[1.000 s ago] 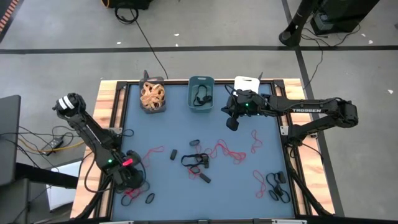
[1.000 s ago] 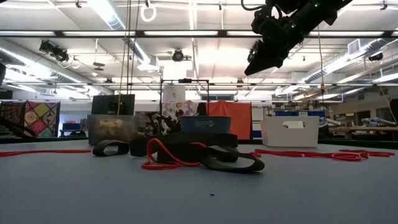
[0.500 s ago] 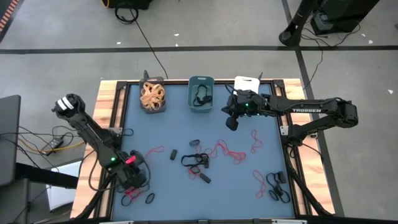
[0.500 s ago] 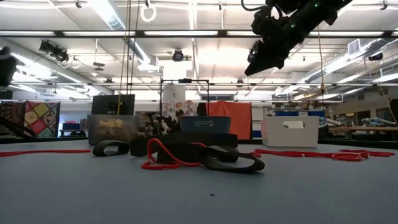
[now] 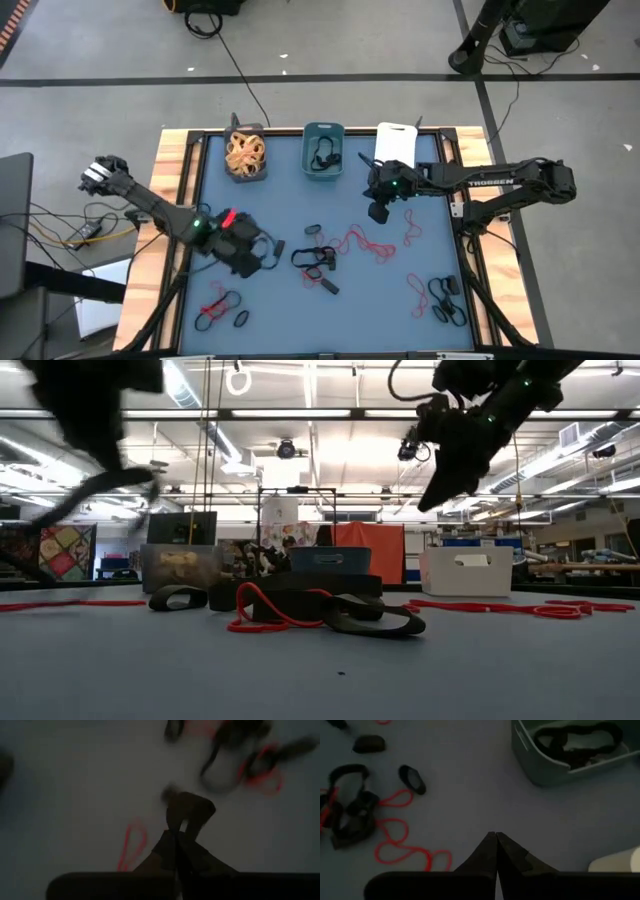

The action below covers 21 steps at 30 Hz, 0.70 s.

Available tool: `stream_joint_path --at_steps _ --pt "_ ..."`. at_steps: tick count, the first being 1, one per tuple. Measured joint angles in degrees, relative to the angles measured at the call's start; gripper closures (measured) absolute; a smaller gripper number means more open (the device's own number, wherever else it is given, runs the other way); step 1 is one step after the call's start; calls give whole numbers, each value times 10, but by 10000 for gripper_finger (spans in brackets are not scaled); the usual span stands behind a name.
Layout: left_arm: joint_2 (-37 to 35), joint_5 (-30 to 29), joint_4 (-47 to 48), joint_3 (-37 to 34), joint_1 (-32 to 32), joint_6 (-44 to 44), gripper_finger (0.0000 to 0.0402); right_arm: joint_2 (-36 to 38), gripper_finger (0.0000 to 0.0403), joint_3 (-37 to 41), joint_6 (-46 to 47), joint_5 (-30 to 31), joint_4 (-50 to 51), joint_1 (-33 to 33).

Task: Sort rubber bands into baskets
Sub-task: Put the black rubber band into the blue bin

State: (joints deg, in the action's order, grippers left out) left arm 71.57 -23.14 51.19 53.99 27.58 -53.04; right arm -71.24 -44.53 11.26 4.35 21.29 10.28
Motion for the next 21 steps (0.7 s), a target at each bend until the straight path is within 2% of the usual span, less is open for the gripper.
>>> stream_joint_path --at_steps 6,16,21 --pt "0 -3 -117 28 -117 179 398 0 391 32 23 0 -38 8" --pt "0 0 -338 30 -308 380 398 0 391 39 21 0 -55 8" --pt "3 69 -429 30 -388 425 398 0 390 39 21 0 -56 8"
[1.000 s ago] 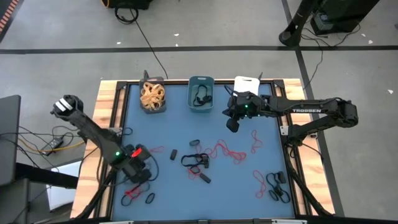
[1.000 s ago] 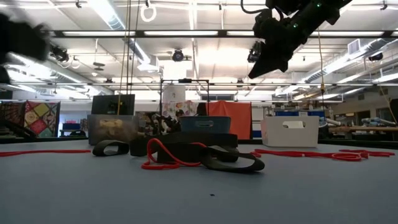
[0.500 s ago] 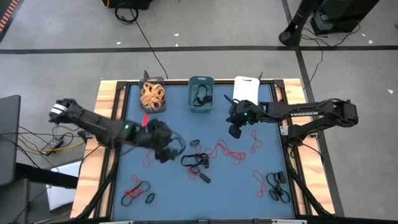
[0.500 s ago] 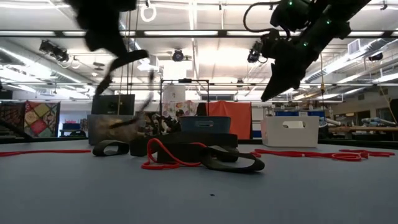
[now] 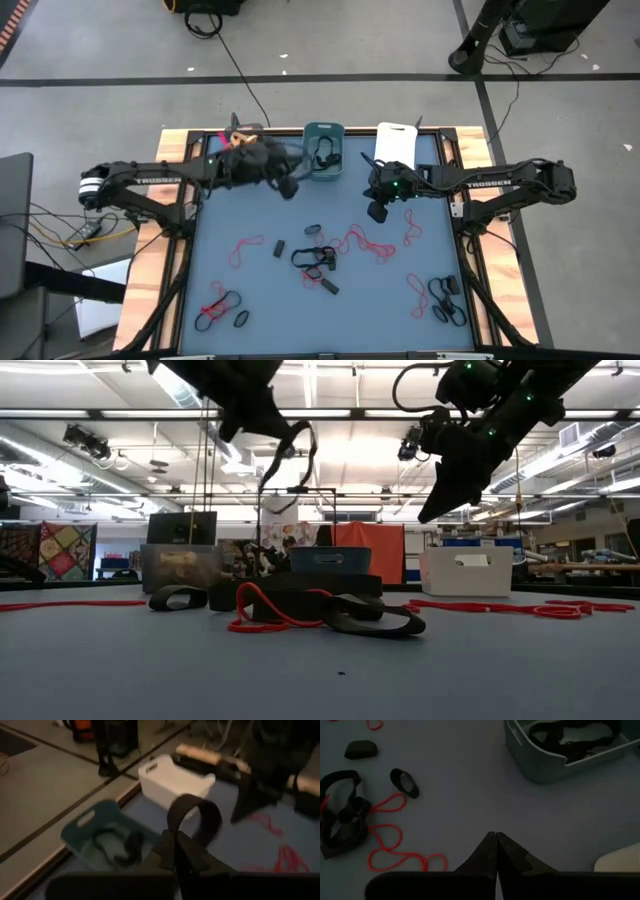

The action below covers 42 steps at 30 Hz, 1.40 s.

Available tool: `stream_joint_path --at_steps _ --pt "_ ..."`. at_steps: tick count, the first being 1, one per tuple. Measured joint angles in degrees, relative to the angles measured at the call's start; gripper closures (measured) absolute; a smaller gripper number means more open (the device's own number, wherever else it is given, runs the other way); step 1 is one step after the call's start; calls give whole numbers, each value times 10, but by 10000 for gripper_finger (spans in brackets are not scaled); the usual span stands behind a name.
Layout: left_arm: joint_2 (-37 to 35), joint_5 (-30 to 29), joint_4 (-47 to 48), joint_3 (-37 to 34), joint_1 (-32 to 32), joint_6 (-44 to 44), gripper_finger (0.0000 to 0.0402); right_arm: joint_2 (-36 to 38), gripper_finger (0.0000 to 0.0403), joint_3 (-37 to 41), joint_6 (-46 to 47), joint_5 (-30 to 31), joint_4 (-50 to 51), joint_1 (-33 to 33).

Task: Sort rubber bands into baskets
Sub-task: Put the black rubber band into the blue bin

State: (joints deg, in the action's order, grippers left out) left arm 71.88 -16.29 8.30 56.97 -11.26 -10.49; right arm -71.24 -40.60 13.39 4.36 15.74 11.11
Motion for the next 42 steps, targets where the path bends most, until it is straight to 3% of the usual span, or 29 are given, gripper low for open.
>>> stream_joint_path --at_steps 9,19,28,33,42 --pt "91 99 -156 0 -94 -2 398 0 390 0 0 0 -3 0" --pt "218 101 -360 0 -145 -66 397 0 390 0 -7 0 -3 0" --pt "263 100 -366 0 -164 -114 392 0 384 0 -30 0 -3 0" --pt "269 90 -355 0 -165 -101 352 0 376 0 -31 1 -6 0" --pt "267 82 -332 0 -166 -79 232 0 379 0 -33 0 -1 0"
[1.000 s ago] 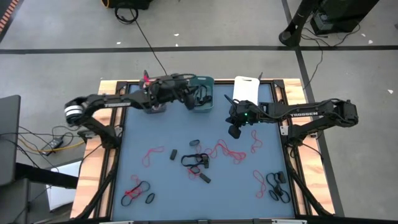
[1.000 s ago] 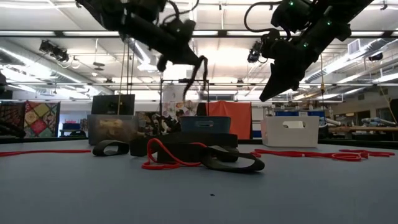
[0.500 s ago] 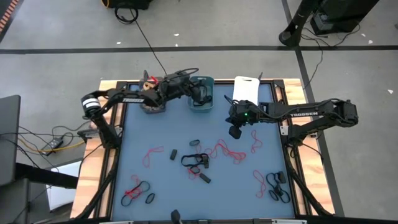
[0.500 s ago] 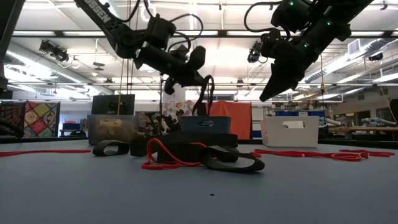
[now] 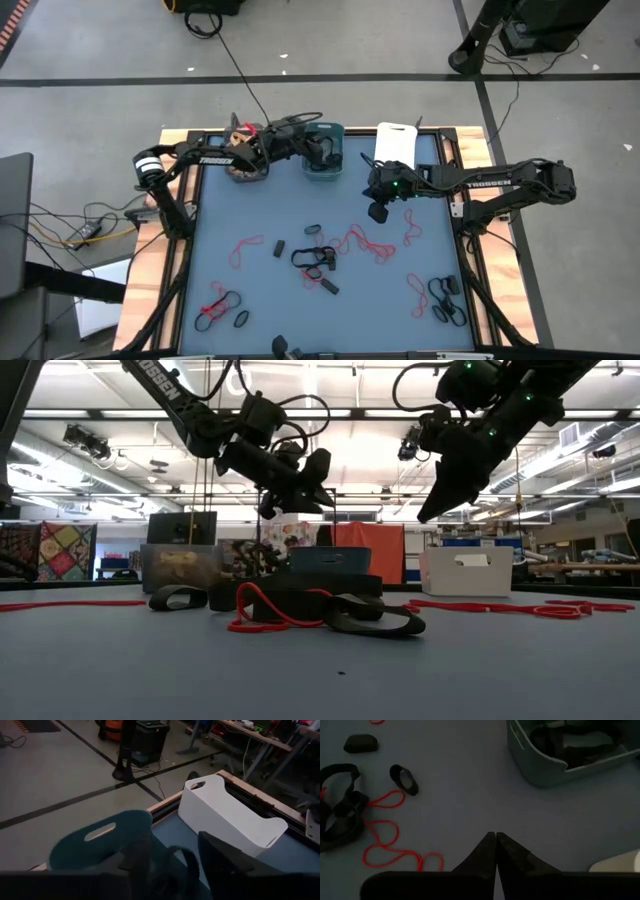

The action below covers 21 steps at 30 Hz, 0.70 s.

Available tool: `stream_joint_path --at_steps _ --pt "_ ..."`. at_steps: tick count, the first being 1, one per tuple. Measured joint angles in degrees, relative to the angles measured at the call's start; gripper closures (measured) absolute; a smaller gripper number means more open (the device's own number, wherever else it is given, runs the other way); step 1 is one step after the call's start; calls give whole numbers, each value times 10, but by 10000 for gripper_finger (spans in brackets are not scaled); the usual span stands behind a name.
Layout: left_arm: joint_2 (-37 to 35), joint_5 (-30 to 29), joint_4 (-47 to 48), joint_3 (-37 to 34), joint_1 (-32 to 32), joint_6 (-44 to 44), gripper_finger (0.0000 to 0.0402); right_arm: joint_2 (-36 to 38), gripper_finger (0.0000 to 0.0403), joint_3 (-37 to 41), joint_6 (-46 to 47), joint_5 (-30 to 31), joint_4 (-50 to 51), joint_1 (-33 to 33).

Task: Sort rubber bands into baskets
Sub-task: Put the black rubber band into the blue bin

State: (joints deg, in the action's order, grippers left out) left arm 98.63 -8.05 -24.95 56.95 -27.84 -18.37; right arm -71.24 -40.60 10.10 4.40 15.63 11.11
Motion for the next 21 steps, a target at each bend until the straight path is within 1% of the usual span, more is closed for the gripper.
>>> stream_joint_path --at_steps 3,6,9,13,16,18,21 --pt "-8 13 2 0 -2 9 214 0 378 0 7 0 17 0" --pt "-20 34 14 0 -2 36 211 0 379 0 20 1 38 0" --pt "-36 53 56 0 1 62 210 0 381 6 34 5 44 -4" --pt "-68 76 150 0 12 78 210 0 385 37 57 5 30 -11" --pt "-101 76 245 0 30 80 210 0 386 60 72 10 10 -16" --pt "-121 75 305 0 51 88 213 0 384 72 73 41 -17 -20" --pt "-145 30 372 0 102 93 224 0 375 90 67 99 -53 -23"
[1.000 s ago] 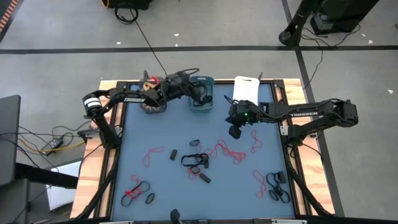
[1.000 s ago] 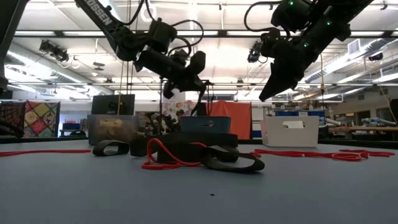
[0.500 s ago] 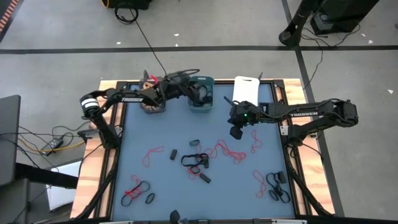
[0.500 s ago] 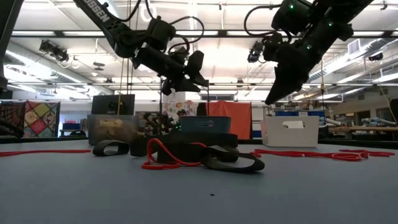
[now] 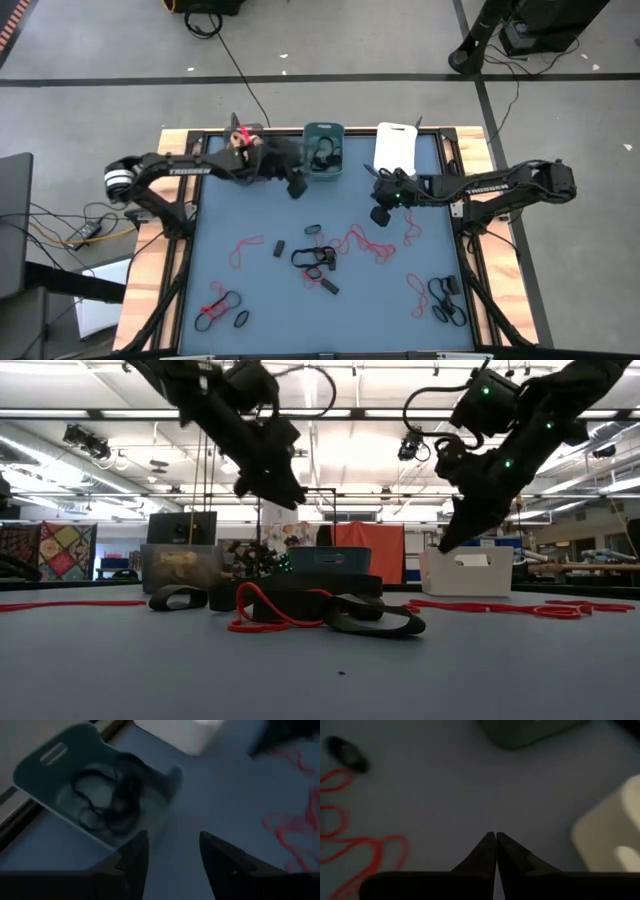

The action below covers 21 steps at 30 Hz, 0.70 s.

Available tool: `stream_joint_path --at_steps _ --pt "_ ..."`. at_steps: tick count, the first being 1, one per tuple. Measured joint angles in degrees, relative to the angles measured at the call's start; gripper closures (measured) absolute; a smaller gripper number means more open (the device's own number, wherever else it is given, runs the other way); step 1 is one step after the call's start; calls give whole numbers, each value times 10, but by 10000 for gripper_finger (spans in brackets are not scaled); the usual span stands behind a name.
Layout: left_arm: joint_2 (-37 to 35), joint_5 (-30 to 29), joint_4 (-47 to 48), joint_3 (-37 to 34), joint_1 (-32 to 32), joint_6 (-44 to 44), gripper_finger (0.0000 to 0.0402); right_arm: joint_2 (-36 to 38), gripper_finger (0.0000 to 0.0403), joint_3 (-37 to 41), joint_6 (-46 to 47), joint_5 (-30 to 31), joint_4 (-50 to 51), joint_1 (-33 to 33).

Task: Sort rubber bands into baskets
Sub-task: Put the black rubber band into the blue bin

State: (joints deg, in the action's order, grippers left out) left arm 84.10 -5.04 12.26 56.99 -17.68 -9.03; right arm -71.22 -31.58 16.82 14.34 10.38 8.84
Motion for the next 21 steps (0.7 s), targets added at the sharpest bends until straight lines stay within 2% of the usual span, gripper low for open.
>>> stream_joint_path --at_steps 3,8,16,21 --pt "-23 -34 55 0 62 -8 237 0 367 11 -14 9 -14 0" --pt "-49 -50 135 0 169 -94 244 0 362 18 -53 -21 -14 -1" --pt "-48 -25 273 0 314 -272 245 0 368 18 -125 -23 -39 0" --pt "-47 -17 337 0 386 -326 245 0 368 18 -155 -15 -77 0"
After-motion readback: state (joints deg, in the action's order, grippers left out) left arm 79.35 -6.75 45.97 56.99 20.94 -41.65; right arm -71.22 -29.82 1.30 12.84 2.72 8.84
